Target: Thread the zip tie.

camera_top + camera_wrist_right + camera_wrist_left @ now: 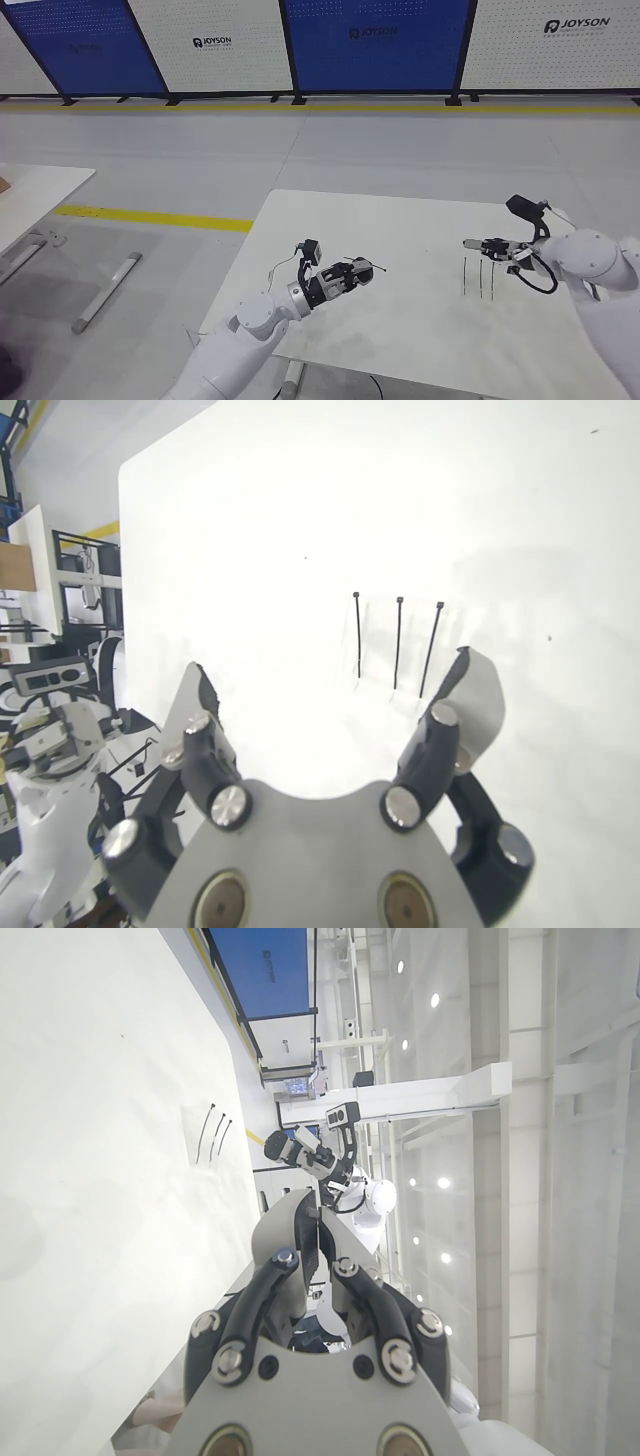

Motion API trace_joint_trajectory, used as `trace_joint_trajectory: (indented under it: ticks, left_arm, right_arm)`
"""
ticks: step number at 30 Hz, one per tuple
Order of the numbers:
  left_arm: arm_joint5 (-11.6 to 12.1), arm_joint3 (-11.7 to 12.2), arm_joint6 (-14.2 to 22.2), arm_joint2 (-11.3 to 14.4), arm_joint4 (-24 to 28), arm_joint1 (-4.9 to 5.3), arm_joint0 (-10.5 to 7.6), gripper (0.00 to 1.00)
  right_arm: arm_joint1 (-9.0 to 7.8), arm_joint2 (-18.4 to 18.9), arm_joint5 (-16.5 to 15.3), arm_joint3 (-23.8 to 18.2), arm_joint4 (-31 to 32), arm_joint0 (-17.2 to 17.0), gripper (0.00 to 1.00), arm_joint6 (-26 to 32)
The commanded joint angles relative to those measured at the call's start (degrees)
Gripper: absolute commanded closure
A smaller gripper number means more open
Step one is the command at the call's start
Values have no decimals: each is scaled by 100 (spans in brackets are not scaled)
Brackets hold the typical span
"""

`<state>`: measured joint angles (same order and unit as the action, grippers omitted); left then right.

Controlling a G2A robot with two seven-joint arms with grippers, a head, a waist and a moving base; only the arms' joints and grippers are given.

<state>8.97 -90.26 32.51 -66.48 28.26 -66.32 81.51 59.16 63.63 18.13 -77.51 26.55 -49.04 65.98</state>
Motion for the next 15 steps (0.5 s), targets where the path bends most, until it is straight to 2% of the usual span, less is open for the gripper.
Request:
trace_joint_trajectory:
  ticks: [1, 3, 4, 6, 8, 11, 15]
  left_arm:
    - [0, 0, 0, 0, 0, 0, 0, 100]
    - [0, 0, 0, 0, 0, 0, 0, 100]
    - [0, 0, 0, 0, 0, 0, 0, 100]
    - [0, 0, 0, 0, 0, 0, 0, 100]
    - [0, 0, 0, 0, 0, 0, 0, 100]
    - [0, 0, 0, 0, 0, 0, 0, 100]
    - [0, 0, 0, 0, 0, 0, 0, 100]
  right_arm:
    - [37, -137, 58, 143, 48, 122, 0, 11]
    - [75, -232, 4, 309, -45, 231, 0, 61]
    - [94, -281, -17, 398, -71, 285, 22, 72]
    - [117, -348, -14, 507, -72, 355, 51, 76]
    - [150, -427, 18, 645, -92, 438, 59, 69]
    - [191, -509, 107, 832, -120, 535, 58, 52]
    - [230, -567, 84, 1038, -209, 576, 62, -20]
